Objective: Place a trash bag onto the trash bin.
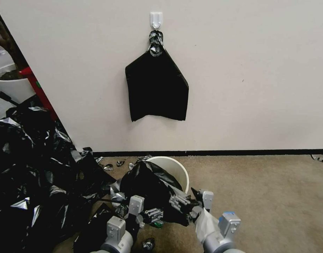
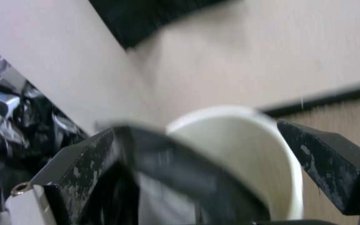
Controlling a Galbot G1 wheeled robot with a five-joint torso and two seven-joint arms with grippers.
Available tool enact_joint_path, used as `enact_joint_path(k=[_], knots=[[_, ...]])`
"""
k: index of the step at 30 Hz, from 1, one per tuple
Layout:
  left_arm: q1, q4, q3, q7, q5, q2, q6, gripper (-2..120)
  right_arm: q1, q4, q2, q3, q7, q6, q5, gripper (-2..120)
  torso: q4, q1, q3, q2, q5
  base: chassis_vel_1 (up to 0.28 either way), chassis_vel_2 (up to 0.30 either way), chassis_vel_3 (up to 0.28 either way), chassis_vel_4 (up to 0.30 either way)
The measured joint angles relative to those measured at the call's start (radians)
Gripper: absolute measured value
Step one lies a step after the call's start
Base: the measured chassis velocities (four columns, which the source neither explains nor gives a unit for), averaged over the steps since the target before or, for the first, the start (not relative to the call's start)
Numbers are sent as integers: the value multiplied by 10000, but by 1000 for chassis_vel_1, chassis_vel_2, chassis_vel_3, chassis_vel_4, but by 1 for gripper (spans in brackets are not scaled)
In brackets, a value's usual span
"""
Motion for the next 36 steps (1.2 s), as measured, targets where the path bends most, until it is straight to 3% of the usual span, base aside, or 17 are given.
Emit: enact_joint_path(k=[3,4,7,8,9,10,12,19,33,36], knots=[[139,-522,-262,-101,247,111,81,100,1174,29,110,476,-163,-1459,291,100,0,0,0,0,1,0,0,0,0],[139,-522,-262,-101,247,111,81,100,1174,29,110,476,-163,-1459,291,100,0,0,0,0,1,0,0,0,0],[135,-962,-537,-360,391,104,260,100,2990,-874,58,714,-223,-4083,1201,100,4,1,1,0,1,0,0,0,0],[135,-962,-537,-360,391,104,260,100,2990,-874,58,714,-223,-4083,1201,100,4,1,1,0,1,0,0,0,0],[128,-1121,-618,-474,415,85,404,100,3789,-1613,19,716,-397,-5138,1551,100,2,1,1,0,1,0,0,0,0],[128,-1121,-618,-474,415,85,404,100,3789,-1613,19,716,-397,-5138,1551,100,2,1,1,0,1,0,0,0,0],[147,-1307,-679,-667,471,59,677,100,4908,-3108,-17,589,-915,-5910,1870,100,3,1,2,-1,0,0,0,0,0],[406,-1684,-706,-1331,878,33,924,100,6432,-5442,228,226,-2260,-6041,1541,100,4,1,2,-3,1,0,0,0,0],[115,-1830,-660,-1626,895,-212,1075,100,6169,-5869,277,-145,-3245,-5963,623,98,0,1,1,-2,1,0,0,0,0],[109,-1830,-639,-1636,890,-333,1078,100,6099,-6047,346,-54,-3261,-5942,441,86,1,1,0,-2,0,0,0,0,0]])
